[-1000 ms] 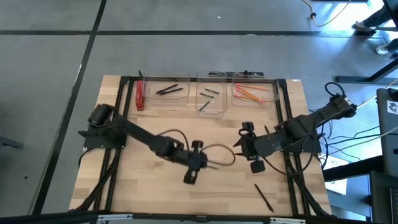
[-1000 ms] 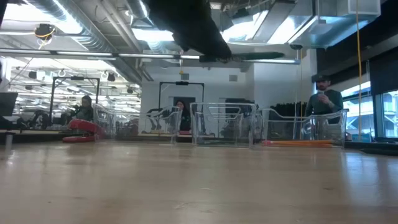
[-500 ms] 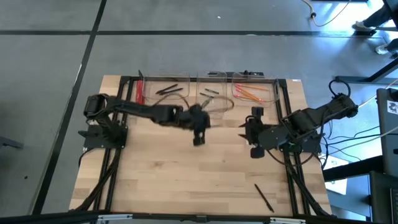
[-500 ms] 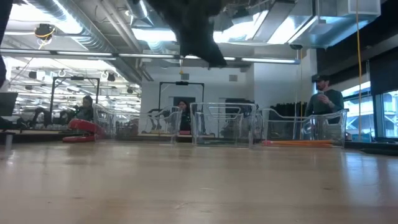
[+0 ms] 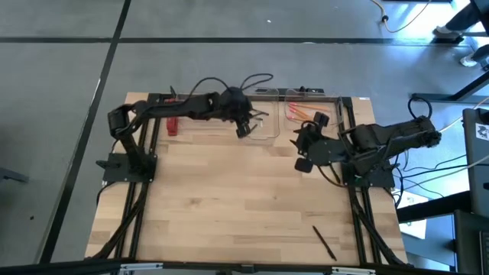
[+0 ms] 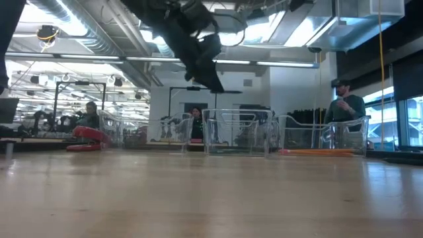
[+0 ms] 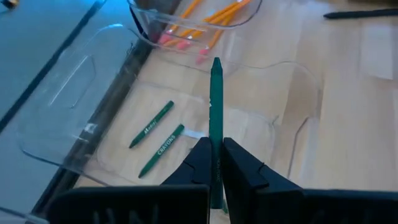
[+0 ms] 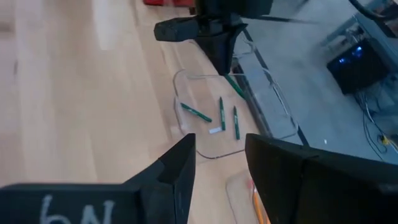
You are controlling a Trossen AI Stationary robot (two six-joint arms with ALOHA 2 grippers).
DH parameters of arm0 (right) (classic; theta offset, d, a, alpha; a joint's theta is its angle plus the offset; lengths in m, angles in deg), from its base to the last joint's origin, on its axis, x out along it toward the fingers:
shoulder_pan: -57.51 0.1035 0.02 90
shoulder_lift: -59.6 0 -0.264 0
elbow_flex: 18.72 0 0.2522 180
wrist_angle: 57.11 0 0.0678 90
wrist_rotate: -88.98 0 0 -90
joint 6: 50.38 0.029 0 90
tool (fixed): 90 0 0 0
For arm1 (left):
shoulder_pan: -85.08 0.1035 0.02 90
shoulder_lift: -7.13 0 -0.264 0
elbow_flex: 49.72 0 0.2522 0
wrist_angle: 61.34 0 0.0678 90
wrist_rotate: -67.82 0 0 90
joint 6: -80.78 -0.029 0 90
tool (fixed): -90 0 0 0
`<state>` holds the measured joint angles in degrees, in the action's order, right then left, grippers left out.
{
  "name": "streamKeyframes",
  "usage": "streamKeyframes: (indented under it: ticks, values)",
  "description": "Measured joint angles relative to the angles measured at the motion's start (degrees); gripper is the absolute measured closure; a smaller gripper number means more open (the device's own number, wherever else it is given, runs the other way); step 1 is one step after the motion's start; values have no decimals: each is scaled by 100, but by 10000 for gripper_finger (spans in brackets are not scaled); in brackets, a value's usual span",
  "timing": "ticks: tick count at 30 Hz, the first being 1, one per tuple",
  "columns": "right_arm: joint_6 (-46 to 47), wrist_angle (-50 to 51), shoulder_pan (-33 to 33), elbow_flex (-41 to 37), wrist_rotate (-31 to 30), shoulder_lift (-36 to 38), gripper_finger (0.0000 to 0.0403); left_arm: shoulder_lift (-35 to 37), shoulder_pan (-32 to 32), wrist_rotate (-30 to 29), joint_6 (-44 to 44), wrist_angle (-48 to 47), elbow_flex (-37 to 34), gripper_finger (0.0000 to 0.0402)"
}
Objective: Sort crayons/erasers/pens/pencils in bins
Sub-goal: Put the green crayon into the middle transparent bin
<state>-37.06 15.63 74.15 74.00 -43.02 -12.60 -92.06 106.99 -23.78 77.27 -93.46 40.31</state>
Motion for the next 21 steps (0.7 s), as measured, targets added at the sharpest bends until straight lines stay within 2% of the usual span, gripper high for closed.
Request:
streamKeyframes:
  ticks: [5,15,21]
  values:
    - [7,-27,-230,0,2,0,260,-235,181,323,179,35,0,392]
    - [-75,-132,-790,-50,-46,-9,260,-667,156,337,194,247,-1,392]
    - [-288,-135,-936,-50,-46,-9,260,-738,155,303,490,286,-2,392]
